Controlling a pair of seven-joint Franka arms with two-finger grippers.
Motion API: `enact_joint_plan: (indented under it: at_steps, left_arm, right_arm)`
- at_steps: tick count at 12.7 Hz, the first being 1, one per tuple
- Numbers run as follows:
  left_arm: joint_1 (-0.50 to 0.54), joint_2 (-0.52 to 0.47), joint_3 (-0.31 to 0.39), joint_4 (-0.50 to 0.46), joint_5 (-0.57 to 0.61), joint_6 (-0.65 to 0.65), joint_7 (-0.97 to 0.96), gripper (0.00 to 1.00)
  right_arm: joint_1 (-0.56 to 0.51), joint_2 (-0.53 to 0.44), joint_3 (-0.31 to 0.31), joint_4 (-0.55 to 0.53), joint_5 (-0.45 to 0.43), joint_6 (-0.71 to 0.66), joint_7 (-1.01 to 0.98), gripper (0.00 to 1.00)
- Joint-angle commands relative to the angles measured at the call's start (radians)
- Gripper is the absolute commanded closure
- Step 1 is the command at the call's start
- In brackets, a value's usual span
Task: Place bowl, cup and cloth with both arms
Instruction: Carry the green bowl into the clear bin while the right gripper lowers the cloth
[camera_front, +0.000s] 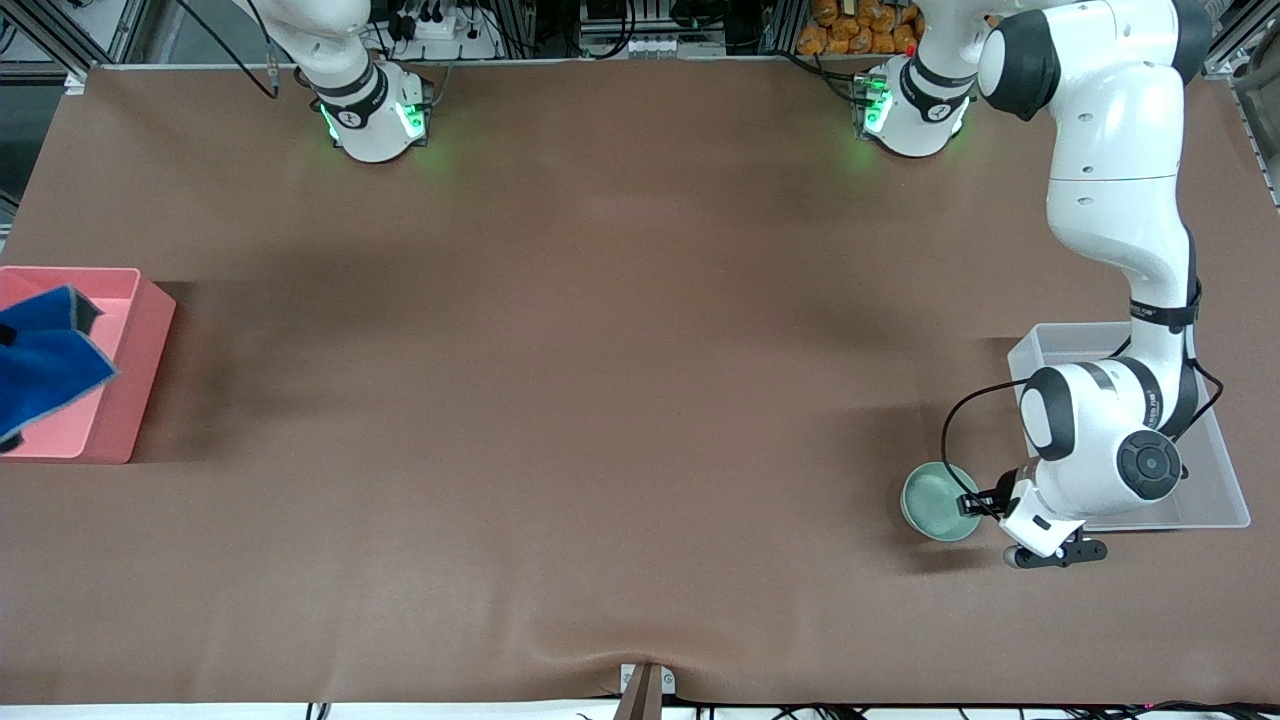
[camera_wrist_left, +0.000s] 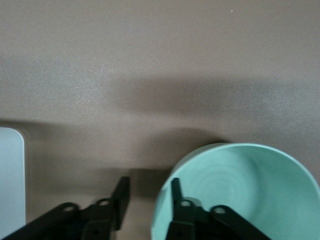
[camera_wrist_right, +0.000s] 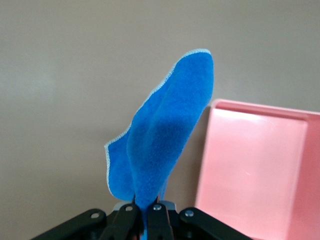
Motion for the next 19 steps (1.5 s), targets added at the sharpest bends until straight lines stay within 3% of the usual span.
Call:
enact_joint_plan:
  at_steps: [1,3,5,8,10,13,17,19]
  left_arm:
    - [0.006,-0.013,-0.010,0.010,-0.026,0.002,-0.013,1.00]
    - [0.011,-0.028,-0.009,0.011,-0.084,-0.009,-0.013,1.00]
    - [0.015,-0.050,-0.004,0.014,-0.084,-0.042,-0.012,1.00]
    - [0.066,-0.143,0.017,0.017,-0.067,-0.216,0.005,1.00]
    - [0.069,-0.243,0.084,0.016,-0.040,-0.344,0.087,1.00]
    - [0.109,-0.306,0.170,-0.015,-0.041,-0.448,0.313,1.00]
    - [0.137,-0.327,0.246,-0.136,-0.040,-0.406,0.505,1.00]
    - [0.138,-0.372,0.249,-0.283,-0.041,-0.273,0.551,1.00]
  right_arm:
    - [-0.090,0.033,0.019,0.003,-0.037,-0.006,-0.049,1.00]
    - [-0.124,0.076,0.019,0.006,-0.054,-0.001,-0.047,1.00]
    - [-0.152,0.098,0.019,0.006,-0.135,0.010,-0.047,1.00]
    - [-0.190,0.155,0.021,0.007,-0.172,0.109,-0.108,1.00]
    - [-0.192,0.184,0.019,0.007,-0.182,0.146,-0.115,1.00]
    - [-0.210,0.222,0.021,0.007,-0.212,0.191,-0.170,1.00]
    - [-0.236,0.277,0.021,0.010,-0.217,0.256,-0.280,1.00]
    - [-0.244,0.297,0.021,0.012,-0.218,0.269,-0.329,1.00]
